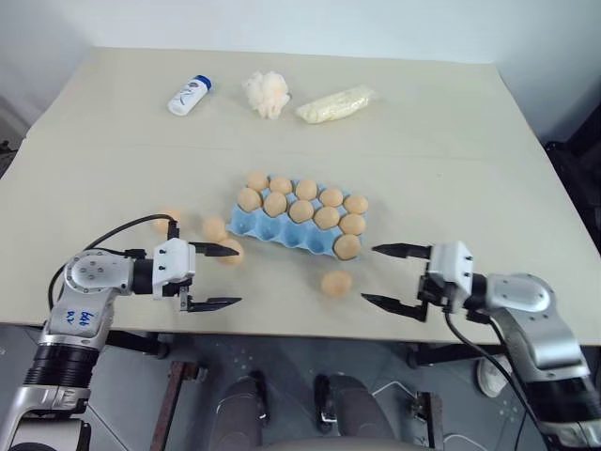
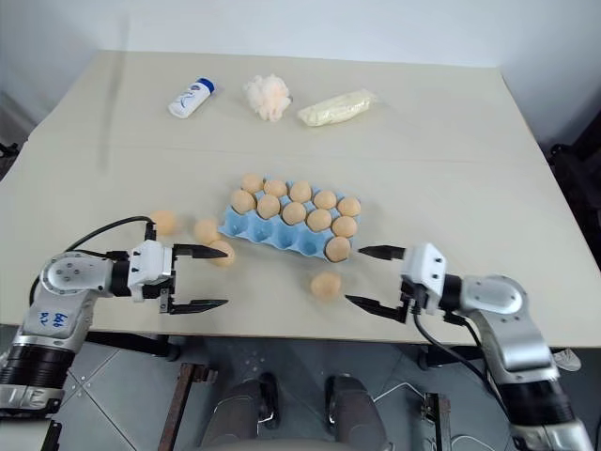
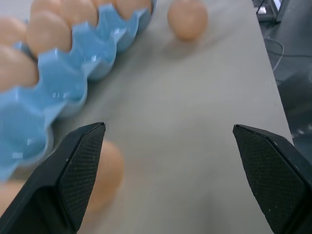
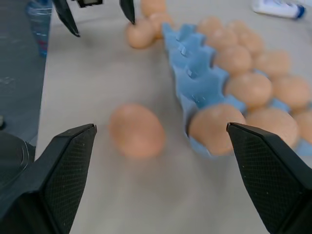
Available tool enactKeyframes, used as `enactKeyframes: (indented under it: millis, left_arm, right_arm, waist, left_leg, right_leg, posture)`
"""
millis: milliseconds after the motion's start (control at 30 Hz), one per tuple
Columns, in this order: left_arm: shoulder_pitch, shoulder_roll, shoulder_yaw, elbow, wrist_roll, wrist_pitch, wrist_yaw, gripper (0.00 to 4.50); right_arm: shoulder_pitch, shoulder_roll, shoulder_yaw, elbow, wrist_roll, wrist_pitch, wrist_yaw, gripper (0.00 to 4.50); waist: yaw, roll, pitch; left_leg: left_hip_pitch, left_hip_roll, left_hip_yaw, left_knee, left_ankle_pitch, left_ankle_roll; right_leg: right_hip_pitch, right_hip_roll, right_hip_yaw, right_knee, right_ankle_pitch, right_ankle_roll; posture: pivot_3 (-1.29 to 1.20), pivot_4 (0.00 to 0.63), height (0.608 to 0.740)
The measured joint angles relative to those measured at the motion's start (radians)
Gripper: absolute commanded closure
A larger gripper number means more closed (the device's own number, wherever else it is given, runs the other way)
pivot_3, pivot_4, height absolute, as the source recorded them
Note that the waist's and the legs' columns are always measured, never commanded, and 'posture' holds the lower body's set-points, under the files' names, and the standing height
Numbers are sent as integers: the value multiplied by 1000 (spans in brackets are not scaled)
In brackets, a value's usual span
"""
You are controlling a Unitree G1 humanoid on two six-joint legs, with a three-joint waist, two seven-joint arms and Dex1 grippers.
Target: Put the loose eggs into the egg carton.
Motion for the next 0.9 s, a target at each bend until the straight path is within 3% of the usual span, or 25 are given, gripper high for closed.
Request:
enactKeyframes:
  millis: [333, 433, 633, 767, 900]
  left_arm:
    - [33, 0, 16, -1, -2, -4, 30, 38]
    - [35, 0, 27, -1, -2, -8, 34, 0]
    - [35, 0, 37, -2, -2, -12, 49, 0]
    - [39, 0, 48, -1, -2, -12, 57, 0]
    - [59, 1, 65, -1, -2, -13, 71, 0]
  right_arm:
    - [-96, 87, 162, 151, -76, -44, 64, 0]
    - [-106, 99, 164, 188, -84, -47, 67, 595]
    - [-113, 117, 169, 232, -96, -56, 73, 2602]
    - [-134, 152, 164, 193, -61, -6, 56, 2723]
    - [-262, 185, 129, 144, -4, 104, -1, 2723]
  waist:
    - [-3, 0, 0]
    - [-3, 0, 0]
    - [-5, 0, 0]
    - [-8, 0, 0]
    - [-10, 0, 0]
  left_leg:
    - [0, 0, 0, 0, 0, 0]
    - [0, 0, 0, 0, 0, 0]
    - [0, 0, 0, -1, 0, 0]
    - [0, 0, 0, -1, 0, -1]
    - [0, 0, -1, 0, 0, -1]
  right_leg:
    - [0, -1, 0, 0, 0, 0]
    - [0, -1, 0, 1, 0, 0]
    - [-1, -1, 0, 1, 0, -1]
    - [-1, -1, 0, 2, 0, -1]
    - [-2, -1, 0, 3, -1, -1]
  posture:
    - [0, 150, 740]
    - [0, 150, 740]
    - [0, 150, 740]
    - [0, 150, 740]
    - [0, 150, 740]
